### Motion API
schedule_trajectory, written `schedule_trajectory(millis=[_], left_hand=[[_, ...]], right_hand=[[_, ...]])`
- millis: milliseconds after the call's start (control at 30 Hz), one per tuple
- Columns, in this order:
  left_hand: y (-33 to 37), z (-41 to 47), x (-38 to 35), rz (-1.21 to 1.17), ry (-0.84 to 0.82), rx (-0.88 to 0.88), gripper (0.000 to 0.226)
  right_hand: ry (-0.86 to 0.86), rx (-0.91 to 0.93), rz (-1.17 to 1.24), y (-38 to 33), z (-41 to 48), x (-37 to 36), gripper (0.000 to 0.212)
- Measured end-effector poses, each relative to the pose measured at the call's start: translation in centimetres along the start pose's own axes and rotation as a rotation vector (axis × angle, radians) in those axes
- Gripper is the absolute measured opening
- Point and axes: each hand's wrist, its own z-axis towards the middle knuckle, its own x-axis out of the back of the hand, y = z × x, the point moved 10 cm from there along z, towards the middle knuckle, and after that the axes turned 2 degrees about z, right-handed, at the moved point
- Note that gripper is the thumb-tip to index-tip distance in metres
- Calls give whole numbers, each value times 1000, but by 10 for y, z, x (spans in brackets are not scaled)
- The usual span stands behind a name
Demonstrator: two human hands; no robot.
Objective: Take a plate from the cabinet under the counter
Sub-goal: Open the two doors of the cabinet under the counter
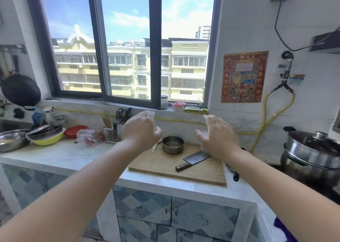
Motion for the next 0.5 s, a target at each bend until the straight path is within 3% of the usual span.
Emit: schedule_trajectory(millis=[500], left_hand=[[-44, 95, -114, -75, -102, -99, 62]], right_hand=[[-45, -115, -41, 16, 93, -91, 64]])
